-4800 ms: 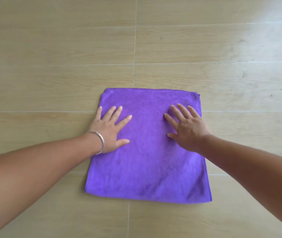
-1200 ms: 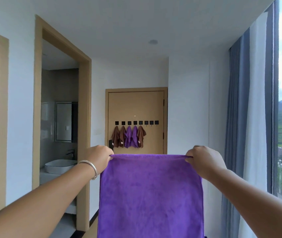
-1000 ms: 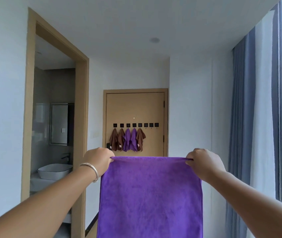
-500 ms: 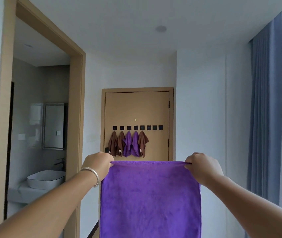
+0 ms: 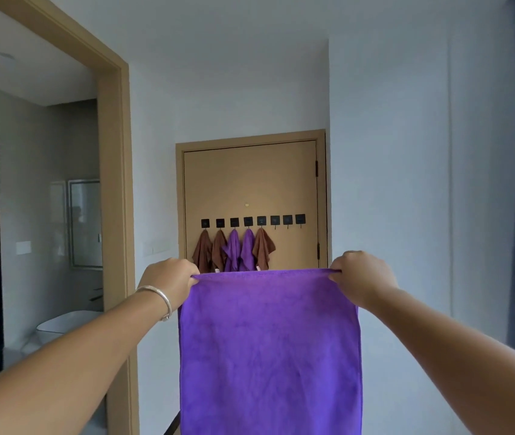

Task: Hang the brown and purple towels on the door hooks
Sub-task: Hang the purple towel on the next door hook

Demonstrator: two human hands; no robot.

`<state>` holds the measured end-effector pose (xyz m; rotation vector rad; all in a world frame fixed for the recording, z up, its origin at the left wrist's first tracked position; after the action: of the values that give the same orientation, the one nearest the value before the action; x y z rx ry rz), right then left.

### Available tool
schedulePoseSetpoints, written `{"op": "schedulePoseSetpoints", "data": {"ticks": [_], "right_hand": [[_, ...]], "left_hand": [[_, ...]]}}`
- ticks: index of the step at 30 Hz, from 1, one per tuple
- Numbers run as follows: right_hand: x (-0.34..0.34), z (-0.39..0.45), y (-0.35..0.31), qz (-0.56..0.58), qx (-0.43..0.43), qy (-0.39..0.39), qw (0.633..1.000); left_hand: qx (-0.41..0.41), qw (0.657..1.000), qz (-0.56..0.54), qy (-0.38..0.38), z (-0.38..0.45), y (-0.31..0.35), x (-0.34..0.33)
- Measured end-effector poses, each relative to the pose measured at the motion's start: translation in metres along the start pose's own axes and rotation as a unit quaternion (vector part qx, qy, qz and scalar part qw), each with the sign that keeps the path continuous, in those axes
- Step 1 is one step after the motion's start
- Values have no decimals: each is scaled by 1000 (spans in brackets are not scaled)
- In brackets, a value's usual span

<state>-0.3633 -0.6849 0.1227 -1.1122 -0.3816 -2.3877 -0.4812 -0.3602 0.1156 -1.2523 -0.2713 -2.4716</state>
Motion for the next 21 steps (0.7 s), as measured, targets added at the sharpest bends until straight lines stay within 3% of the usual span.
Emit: {"op": "schedulePoseSetpoints", "data": {"ticks": [8,21], "right_hand": [[-98,92,9,5,7,-10,1000],[-245,295,-4,-4,-30,-1,1000]], "left_hand": [[-2,1000,18,-12,101,-5,-85],[-78,997,-24,-13,321,-53,-221]]}}
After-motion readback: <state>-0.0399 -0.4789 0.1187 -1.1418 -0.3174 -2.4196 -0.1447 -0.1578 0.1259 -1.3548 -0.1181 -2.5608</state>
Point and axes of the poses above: each hand's wrist, its own z-axis towards the middle knuckle, its own x-axis out of the back of the hand, y = z × x, the point moved 6 cm from there along z, towards the middle knuckle, and after that the axes turned 7 degrees about x, right-handed, at the moved point
